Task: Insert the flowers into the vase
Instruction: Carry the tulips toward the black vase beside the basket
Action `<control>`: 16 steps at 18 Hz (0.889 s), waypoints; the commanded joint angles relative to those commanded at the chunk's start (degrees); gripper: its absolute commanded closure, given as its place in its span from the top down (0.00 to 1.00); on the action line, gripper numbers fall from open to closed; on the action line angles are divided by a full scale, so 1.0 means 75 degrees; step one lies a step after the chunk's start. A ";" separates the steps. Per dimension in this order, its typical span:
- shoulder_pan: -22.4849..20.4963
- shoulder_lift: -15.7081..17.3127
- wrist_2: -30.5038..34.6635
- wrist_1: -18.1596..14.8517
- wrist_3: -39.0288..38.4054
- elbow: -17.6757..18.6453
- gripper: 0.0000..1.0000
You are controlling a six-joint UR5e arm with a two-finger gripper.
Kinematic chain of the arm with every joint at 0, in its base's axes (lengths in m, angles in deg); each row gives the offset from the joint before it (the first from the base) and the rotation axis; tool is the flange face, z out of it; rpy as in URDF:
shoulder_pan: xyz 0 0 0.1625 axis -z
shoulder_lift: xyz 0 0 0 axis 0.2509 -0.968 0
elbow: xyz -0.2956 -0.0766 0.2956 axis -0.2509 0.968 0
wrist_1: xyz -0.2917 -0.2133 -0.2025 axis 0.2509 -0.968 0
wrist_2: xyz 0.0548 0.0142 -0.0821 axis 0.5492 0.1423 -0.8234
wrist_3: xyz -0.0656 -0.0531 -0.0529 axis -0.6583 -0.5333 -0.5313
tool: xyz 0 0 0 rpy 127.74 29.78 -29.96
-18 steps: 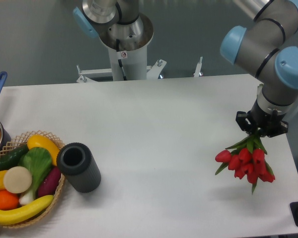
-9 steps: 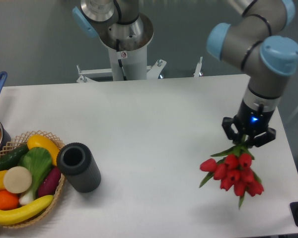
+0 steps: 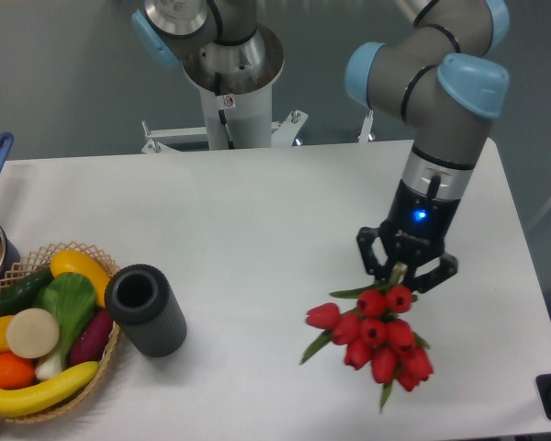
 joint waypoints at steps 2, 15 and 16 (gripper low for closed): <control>0.0071 0.0141 -0.0551 0.0491 -0.0292 0.0106 0.00; 0.1067 0.0270 -0.3798 0.1736 -0.0551 0.0434 0.00; 0.1125 0.0270 -0.3986 0.1736 -0.0540 0.0538 0.00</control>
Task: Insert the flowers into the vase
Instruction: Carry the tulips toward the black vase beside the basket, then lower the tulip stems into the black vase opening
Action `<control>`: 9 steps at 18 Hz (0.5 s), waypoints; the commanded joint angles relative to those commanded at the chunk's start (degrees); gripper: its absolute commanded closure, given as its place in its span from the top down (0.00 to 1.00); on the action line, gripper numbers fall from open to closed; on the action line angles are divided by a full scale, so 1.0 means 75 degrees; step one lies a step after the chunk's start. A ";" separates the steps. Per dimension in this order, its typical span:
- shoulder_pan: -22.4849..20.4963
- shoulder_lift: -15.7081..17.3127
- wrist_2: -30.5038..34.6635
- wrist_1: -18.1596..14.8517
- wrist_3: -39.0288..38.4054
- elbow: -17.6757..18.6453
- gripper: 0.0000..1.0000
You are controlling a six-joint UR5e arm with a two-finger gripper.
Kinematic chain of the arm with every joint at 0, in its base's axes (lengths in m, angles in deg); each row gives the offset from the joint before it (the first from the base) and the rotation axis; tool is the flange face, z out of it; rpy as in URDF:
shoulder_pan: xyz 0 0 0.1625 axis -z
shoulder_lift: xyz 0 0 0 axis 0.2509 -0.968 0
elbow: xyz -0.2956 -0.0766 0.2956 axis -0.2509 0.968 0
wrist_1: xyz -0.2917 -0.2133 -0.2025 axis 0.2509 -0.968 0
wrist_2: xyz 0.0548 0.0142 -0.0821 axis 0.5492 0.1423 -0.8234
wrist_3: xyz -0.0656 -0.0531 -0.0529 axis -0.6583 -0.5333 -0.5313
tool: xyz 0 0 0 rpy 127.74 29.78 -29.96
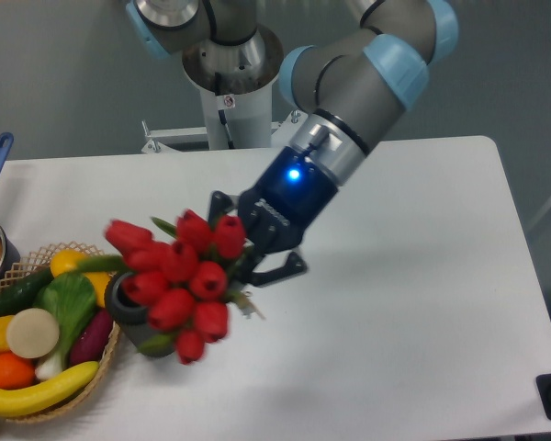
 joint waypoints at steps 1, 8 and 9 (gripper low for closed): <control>0.0082 0.0023 -0.0013 0.0000 0.0023 0.0036 0.00; 0.0339 0.0093 -0.0049 0.0000 0.0024 0.0293 0.00; 0.0387 0.0152 -0.0084 0.0000 0.0024 0.0433 0.00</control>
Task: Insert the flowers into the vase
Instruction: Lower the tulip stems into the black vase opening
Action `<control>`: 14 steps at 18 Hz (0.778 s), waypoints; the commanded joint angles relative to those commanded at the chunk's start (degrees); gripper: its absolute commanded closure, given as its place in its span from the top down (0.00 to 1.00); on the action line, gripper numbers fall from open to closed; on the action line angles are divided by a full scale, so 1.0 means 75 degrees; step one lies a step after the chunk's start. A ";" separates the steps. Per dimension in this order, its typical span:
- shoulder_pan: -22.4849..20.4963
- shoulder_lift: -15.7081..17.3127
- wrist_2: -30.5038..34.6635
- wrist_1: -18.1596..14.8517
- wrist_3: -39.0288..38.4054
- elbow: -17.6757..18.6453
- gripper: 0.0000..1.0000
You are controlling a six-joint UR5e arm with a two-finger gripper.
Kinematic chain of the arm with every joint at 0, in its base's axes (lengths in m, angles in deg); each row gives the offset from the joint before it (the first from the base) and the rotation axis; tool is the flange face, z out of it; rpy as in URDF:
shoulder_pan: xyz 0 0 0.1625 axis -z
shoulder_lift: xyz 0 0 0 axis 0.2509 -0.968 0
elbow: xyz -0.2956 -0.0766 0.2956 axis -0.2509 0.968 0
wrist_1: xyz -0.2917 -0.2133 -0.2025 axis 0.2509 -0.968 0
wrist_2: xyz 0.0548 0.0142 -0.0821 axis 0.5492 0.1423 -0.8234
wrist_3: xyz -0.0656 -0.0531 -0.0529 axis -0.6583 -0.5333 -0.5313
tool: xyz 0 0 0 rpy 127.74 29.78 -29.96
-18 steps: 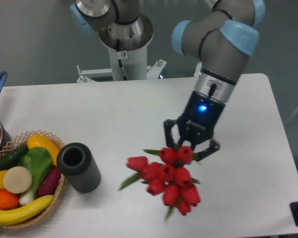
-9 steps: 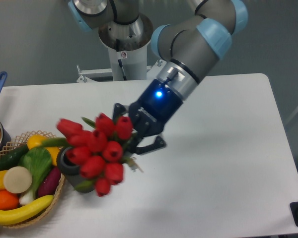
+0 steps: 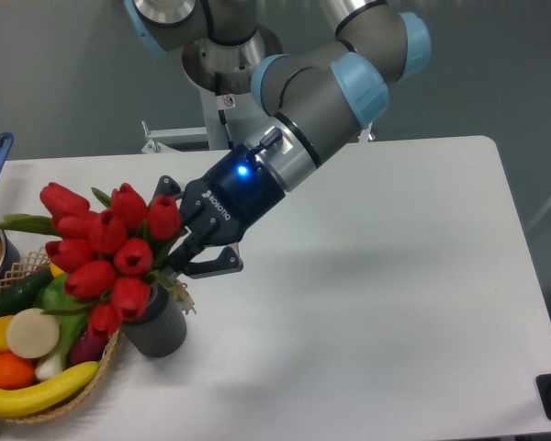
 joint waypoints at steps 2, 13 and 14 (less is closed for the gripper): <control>0.0000 0.0082 -0.0291 0.0000 0.0023 0.0281 0.00; 0.0106 0.0059 -0.0680 0.0000 0.0082 0.0294 0.01; 0.0152 0.0013 -0.0680 0.0000 0.0105 0.0294 0.01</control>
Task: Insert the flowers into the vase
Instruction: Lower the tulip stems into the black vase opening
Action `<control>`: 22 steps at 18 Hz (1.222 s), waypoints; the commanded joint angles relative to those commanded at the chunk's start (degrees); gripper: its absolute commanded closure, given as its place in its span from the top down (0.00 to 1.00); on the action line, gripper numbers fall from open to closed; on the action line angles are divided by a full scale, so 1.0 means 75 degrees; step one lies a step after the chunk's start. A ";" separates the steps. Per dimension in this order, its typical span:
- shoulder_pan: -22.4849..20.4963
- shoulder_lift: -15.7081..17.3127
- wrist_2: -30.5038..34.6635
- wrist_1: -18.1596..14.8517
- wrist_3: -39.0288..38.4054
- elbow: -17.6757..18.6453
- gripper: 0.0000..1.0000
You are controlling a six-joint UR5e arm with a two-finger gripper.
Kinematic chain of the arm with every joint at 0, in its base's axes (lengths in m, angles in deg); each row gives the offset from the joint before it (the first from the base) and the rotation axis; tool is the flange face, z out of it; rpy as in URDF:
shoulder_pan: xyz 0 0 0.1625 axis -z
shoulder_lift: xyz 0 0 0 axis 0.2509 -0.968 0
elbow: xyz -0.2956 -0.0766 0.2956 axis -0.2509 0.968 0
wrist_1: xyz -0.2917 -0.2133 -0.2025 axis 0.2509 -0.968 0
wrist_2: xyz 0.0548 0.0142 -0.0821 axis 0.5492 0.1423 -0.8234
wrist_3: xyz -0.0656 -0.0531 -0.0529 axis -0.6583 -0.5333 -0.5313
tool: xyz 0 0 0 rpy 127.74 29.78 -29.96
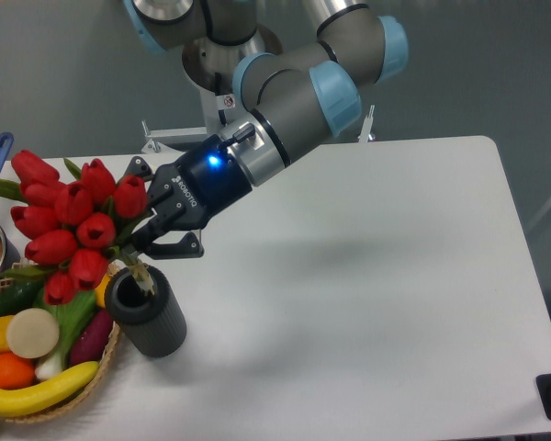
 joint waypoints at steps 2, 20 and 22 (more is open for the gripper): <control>0.0105 -0.0059 0.0000 0.0012 0.0000 0.0000 0.02; 0.0141 -0.0469 0.0035 0.0000 0.1300 0.0796 0.15; 0.0141 -0.0469 0.0035 0.0000 0.1395 0.0937 0.15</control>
